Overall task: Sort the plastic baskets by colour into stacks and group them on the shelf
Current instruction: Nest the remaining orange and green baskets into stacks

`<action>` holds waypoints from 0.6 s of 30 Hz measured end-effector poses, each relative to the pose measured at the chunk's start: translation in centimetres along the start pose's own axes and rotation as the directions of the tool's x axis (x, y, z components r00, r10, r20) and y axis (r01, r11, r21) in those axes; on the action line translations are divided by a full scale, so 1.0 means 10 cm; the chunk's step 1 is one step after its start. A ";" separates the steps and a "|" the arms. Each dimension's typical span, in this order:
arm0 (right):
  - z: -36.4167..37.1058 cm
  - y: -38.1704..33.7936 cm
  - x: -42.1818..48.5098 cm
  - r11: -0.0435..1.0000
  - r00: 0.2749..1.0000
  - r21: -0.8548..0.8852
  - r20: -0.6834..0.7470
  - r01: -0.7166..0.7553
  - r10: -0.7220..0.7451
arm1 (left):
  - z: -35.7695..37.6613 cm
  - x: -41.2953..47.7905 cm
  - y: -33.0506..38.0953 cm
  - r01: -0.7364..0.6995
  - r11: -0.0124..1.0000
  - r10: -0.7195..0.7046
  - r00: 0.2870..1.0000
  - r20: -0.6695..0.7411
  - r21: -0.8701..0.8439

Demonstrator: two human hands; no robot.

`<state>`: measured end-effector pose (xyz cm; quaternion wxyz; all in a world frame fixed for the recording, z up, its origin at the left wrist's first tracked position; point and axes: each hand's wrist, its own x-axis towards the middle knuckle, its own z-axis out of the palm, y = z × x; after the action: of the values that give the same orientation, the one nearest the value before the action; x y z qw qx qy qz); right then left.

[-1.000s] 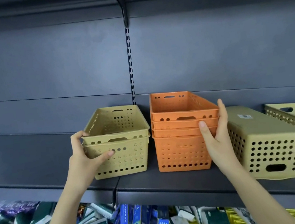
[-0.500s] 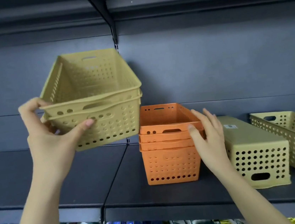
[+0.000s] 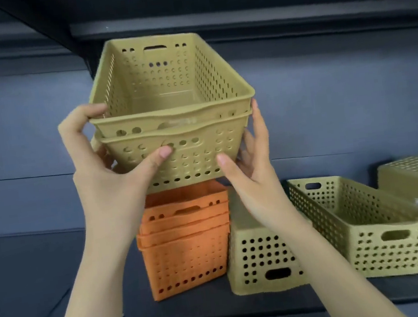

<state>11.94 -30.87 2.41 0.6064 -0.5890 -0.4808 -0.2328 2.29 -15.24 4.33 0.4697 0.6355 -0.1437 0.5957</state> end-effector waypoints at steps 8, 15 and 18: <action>-1.71 0.12 -0.41 0.995 0.991 -0.072 -0.122 -0.063 0.054 | 1.58 -0.52 0.22 0.070 0.989 -0.053 0.991 0.123 -0.130; -2.86 0.24 -0.80 0.969 0.970 -0.156 -0.184 -0.190 0.161 | 2.54 -0.96 0.22 0.235 0.955 -0.180 0.943 0.281 -0.179; -3.09 0.35 -0.90 0.951 0.959 -0.173 -0.170 -0.255 0.226 | 2.72 -1.08 0.15 0.312 0.937 -0.254 0.916 0.311 -0.154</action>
<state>20.55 -61.73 -2.22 0.6041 -0.6805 -0.3342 -0.2455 15.45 -40.99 -0.57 0.5870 0.6786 -0.1752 0.4052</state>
